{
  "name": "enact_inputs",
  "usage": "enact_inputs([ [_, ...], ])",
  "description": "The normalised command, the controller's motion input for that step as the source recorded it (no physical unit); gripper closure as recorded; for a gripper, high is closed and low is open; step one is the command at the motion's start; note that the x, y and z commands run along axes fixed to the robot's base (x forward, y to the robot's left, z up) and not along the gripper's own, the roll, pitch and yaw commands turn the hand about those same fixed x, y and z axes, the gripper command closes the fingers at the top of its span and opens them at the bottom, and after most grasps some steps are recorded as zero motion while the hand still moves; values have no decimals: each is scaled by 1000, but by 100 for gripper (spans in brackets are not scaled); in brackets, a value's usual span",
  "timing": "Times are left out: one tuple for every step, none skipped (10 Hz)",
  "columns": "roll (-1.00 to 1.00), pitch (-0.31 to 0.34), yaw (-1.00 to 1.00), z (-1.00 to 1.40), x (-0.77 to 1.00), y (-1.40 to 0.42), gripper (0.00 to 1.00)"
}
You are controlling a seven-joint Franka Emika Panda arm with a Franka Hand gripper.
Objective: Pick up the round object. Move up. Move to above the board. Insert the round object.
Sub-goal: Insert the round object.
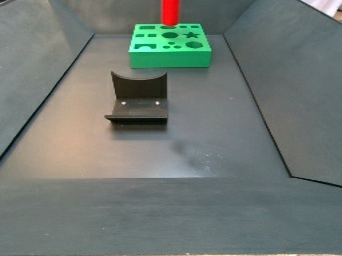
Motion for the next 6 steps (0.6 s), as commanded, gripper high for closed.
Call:
enact_inputs([
  [339,-119,154,-289,234,-223,100],
  [190,-10,66,-137,154,-191,100],
  [0,0,0,0,0,-37,100],
  [0,-6,0,-151,-69,0,100],
  [174,0,0,-403,-29,0,100],
  [304,0,0,-251,0,-43,100],
])
